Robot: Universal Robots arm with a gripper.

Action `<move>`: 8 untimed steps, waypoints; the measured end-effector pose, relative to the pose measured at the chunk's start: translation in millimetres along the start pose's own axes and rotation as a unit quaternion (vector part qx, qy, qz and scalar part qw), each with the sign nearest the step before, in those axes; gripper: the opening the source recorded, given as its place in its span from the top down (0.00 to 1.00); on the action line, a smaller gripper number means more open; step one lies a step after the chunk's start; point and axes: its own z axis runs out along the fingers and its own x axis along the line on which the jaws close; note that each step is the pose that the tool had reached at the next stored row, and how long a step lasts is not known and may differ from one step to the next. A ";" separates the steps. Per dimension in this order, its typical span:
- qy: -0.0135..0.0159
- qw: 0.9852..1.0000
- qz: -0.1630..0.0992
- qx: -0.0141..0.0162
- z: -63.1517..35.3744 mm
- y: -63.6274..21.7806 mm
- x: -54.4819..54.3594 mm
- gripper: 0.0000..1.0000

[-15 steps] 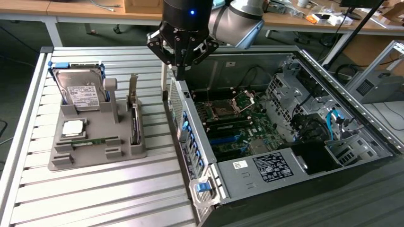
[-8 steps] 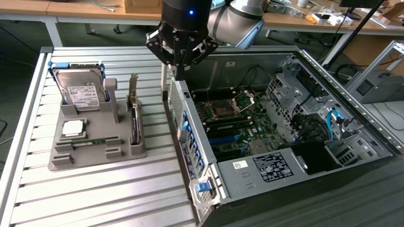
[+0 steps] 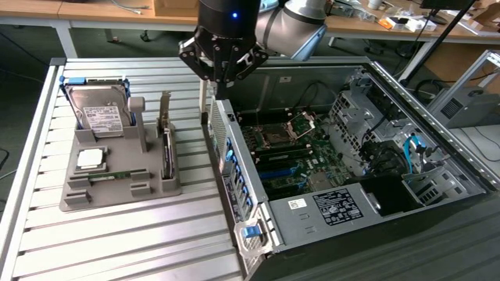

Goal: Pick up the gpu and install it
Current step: 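Reach for the gpu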

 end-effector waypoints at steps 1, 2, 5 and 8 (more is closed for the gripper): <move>0.000 1.000 0.000 0.000 0.0 0.0 0.3 0.89; 0.000 1.000 0.000 0.000 0.0 0.0 0.6 0.89; 0.000 1.000 0.000 0.000 -0.1 -0.1 1.4 0.89; 0.000 1.000 0.000 0.000 -0.1 -0.2 2.2 0.89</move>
